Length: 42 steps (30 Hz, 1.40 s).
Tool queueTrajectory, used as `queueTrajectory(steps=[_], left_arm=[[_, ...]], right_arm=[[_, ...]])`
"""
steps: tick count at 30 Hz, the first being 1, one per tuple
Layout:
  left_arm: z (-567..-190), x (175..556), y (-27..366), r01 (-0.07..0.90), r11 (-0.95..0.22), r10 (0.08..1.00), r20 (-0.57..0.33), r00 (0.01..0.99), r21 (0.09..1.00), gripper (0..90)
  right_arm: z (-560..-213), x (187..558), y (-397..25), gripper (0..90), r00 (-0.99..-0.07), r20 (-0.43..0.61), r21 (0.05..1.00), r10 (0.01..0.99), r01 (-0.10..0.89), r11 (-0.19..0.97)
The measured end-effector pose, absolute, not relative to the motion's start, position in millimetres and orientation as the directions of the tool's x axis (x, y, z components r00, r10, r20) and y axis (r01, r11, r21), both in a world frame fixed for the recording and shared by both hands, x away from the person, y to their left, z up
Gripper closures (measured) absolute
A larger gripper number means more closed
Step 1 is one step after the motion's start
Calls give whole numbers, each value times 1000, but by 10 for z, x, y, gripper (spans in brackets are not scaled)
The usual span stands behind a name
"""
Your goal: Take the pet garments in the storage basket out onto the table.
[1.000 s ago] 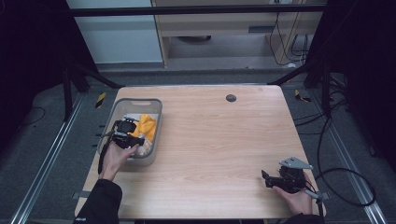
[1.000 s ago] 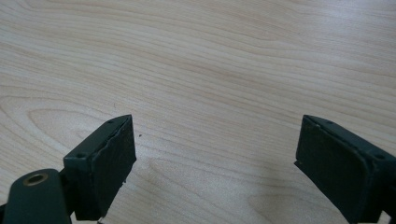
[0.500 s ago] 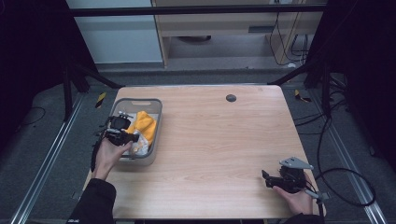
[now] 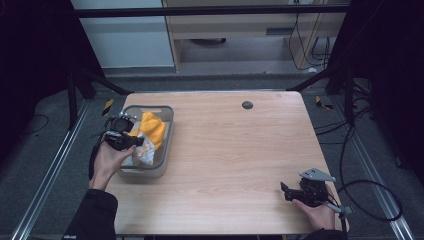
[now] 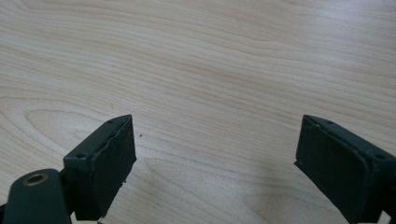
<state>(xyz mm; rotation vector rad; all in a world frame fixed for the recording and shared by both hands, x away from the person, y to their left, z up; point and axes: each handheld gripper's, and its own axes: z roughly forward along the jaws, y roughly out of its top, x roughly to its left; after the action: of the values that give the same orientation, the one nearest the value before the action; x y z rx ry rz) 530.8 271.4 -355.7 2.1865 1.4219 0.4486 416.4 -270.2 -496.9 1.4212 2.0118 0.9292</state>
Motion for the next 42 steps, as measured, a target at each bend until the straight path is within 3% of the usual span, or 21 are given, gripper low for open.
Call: queueTrajectory(steps=[20,42], left_arm=[[-3262,5153,2632,706,-365,894,18,447,607,821],[-3047,4942,2291,621,-449,822,23,570,643,821]], right_arm=[[-4963,4161,-2704,119,-327,-18,772,945,596,221],[-4957,4155,-2701,117,-323,-11,775,946,595,212]])
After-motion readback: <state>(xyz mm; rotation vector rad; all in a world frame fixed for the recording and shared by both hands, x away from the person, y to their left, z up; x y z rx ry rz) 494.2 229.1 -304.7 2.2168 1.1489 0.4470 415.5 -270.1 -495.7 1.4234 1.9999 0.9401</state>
